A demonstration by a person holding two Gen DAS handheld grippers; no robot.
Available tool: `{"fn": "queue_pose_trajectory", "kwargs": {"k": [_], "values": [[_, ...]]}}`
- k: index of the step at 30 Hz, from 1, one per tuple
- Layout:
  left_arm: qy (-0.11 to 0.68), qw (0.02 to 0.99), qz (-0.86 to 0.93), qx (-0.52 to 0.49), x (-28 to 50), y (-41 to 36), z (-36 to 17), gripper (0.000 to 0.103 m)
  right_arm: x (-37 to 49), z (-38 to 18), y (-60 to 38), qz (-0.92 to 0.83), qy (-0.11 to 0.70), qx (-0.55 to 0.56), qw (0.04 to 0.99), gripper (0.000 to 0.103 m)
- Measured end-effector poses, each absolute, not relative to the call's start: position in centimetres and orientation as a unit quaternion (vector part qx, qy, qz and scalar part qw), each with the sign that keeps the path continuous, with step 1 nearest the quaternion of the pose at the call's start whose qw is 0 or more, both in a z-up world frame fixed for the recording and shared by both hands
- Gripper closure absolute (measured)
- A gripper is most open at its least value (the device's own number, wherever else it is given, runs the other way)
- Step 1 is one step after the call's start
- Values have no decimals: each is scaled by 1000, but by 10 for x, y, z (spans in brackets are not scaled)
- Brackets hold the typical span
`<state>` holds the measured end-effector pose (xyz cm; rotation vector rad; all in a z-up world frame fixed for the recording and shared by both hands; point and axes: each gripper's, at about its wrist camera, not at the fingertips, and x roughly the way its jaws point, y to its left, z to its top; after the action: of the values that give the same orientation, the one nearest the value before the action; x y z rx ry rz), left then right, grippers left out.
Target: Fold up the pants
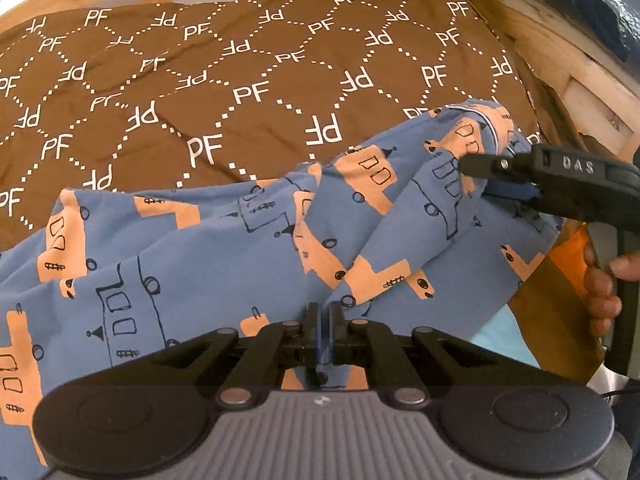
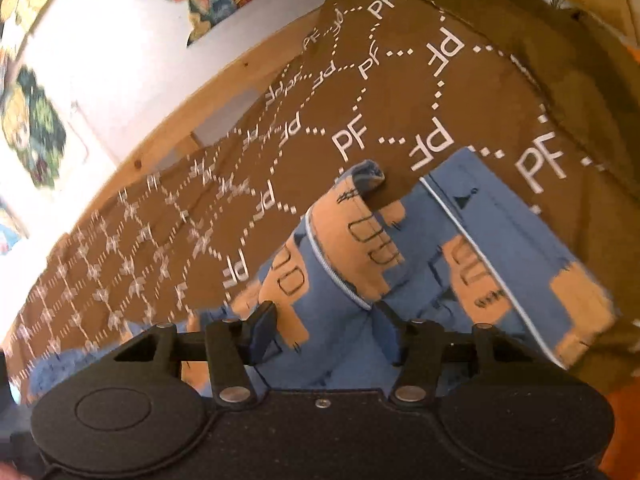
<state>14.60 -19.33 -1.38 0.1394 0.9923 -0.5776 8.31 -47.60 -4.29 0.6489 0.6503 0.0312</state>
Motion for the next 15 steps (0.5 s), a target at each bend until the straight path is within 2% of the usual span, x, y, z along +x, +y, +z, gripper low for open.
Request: {"fn": "queue_pose_trajectory", "kwargs": {"k": [1, 3, 4, 5, 6, 15], "values": [[468, 838, -273, 66, 146, -193, -13, 99, 82, -43, -478, 12, 310, 316, 897, 58], [466, 839, -274, 67, 145, -192, -13, 99, 79, -42, -479, 3, 297, 311, 903, 75], [465, 839, -275, 68, 144, -192, -12, 99, 78, -41, -480, 2, 291, 311, 905, 80], [463, 839, -277, 70, 143, -192, -12, 99, 77, -40, -480, 3, 284, 312, 907, 92], [461, 839, -279, 71, 142, -193, -11, 99, 77, -38, -478, 5, 281, 309, 909, 97], [439, 841, -308, 74, 126, -198, 5, 99, 50, 3, -459, -33, 269, 196, 942, 99]]}}
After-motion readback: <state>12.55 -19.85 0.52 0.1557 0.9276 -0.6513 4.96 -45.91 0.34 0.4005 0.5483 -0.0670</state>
